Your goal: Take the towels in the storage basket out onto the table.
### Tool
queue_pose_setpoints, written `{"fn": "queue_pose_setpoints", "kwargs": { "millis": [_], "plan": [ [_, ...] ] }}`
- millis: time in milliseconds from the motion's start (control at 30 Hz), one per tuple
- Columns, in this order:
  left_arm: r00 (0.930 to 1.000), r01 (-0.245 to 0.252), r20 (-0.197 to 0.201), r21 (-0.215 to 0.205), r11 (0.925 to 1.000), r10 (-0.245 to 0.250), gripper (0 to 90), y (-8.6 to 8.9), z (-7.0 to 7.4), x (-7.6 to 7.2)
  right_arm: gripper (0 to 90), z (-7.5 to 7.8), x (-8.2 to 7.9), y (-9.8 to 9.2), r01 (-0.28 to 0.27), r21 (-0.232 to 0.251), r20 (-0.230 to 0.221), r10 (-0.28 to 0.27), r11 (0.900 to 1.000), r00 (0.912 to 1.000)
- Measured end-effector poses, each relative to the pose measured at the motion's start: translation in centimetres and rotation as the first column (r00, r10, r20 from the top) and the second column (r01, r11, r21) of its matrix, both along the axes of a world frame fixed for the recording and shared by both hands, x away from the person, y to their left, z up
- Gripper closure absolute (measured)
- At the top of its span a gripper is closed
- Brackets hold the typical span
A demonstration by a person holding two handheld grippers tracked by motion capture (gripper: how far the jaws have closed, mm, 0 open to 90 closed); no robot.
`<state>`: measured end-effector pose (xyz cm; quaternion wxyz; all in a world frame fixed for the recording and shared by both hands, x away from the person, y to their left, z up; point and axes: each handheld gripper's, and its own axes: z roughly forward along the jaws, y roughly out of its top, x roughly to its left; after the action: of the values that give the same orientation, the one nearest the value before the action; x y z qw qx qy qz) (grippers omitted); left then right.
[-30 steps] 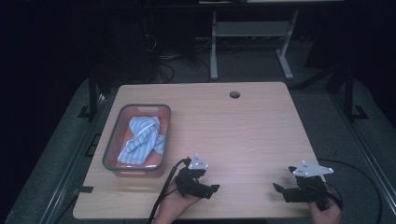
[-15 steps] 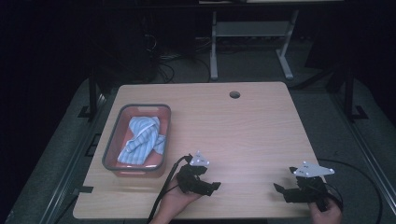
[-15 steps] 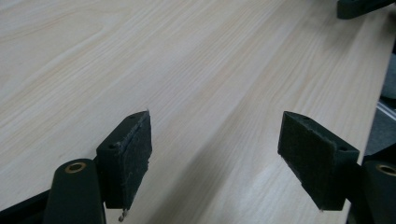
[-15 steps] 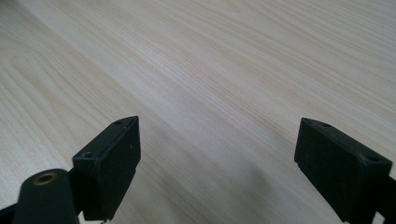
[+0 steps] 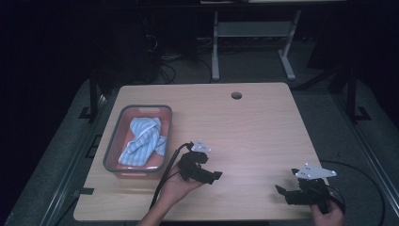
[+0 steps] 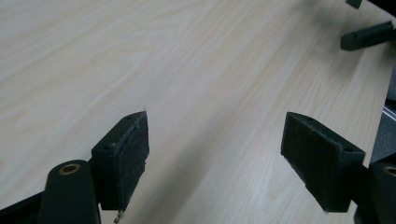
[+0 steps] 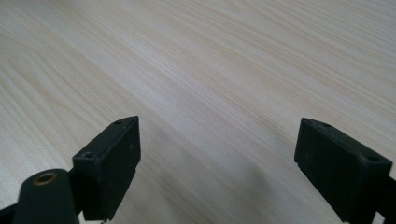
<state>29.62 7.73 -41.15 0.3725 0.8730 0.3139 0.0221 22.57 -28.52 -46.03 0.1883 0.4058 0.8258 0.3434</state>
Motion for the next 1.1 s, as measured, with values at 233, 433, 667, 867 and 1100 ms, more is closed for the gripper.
{"fn": "queue_pose_setpoints", "kwargs": {
  "millis": [233, 433, 667, 867, 1100],
  "plan": [
    [1.0000, -0.002, 0.006, -0.001, 1.0000, 0.002, 22.5, -0.3, 1.4, 1.1, 13.9, 0.0, 0.0, -0.1, 0.005, 0.003, 0.002, -0.005, 1.000, 1.0000],
    [0.9998, -0.016, 0.010, -0.008, 0.9998, 0.016, 22.4, -0.5, 2.1, 1.7, 13.9, 0.1, -0.1, -0.1, 0.001, 0.012, 0.012, -0.001, 1.000, 0.9999],
    [0.9998, -0.001, 0.019, 0.004, 1.0000, 0.001, 22.4, -0.9, 3.1, 2.3, 13.9, 0.2, -0.2, 0.1, 0.002, 0.009, 0.011, -0.002, 1.000, 0.9999],
    [0.9995, -0.014, 0.028, 0.015, 0.9998, 0.013, 22.4, -1.0, 4.0, 3.1, 13.9, 0.2, -0.2, 0.3, -0.002, -0.008, 0.018, 0.002, 1.000, 0.9998],
    [0.9994, -0.029, 0.019, 0.023, 0.9993, 0.029, 22.7, -0.1, 5.2, 4.4, 13.9, 0.3, -0.2, 0.1, 0.000, -0.006, 0.022, 0.000, 1.000, 0.9998]
  ]
}}
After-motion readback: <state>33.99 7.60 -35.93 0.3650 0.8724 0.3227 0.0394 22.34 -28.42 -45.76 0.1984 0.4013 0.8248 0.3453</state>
